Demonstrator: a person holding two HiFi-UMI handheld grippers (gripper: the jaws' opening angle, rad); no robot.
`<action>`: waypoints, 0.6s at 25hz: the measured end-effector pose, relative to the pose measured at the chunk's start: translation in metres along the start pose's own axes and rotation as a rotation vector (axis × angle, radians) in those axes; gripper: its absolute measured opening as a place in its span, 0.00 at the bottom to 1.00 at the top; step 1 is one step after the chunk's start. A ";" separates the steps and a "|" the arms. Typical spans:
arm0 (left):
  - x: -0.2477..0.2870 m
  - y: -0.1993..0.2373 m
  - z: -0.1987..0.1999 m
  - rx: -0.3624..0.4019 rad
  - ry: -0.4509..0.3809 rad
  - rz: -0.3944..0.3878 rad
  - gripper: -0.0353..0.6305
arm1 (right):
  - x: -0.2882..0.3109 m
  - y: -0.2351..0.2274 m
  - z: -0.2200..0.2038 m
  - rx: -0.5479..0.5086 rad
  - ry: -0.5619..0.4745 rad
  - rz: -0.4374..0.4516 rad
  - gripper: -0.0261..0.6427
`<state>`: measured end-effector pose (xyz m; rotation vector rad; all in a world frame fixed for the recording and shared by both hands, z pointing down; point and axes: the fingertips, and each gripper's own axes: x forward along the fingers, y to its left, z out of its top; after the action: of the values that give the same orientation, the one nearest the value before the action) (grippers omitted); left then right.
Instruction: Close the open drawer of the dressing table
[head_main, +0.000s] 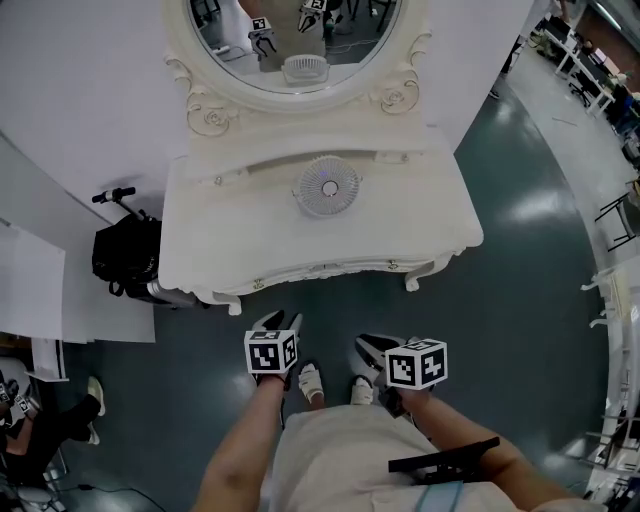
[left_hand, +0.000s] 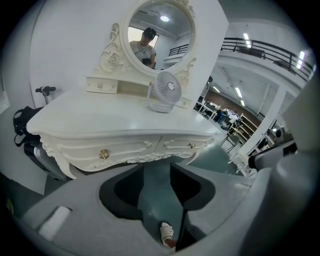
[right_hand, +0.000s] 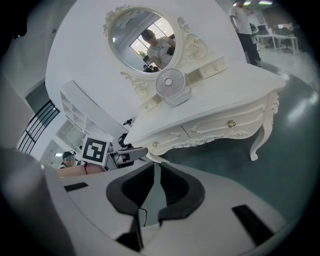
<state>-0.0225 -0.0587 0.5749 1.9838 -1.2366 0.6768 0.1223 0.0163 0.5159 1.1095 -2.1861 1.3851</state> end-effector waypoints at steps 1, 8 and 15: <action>-0.003 -0.008 -0.003 -0.005 0.000 -0.011 0.30 | -0.005 -0.001 -0.003 0.004 -0.002 -0.001 0.11; -0.020 -0.062 -0.011 -0.016 -0.003 -0.099 0.30 | -0.025 -0.015 -0.004 0.020 -0.022 0.000 0.11; -0.034 -0.131 -0.020 0.044 -0.012 -0.171 0.18 | -0.046 -0.027 -0.013 0.023 -0.034 0.011 0.11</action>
<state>0.0812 0.0155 0.5263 2.1038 -1.0524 0.6126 0.1708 0.0416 0.5098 1.1393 -2.2080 1.4092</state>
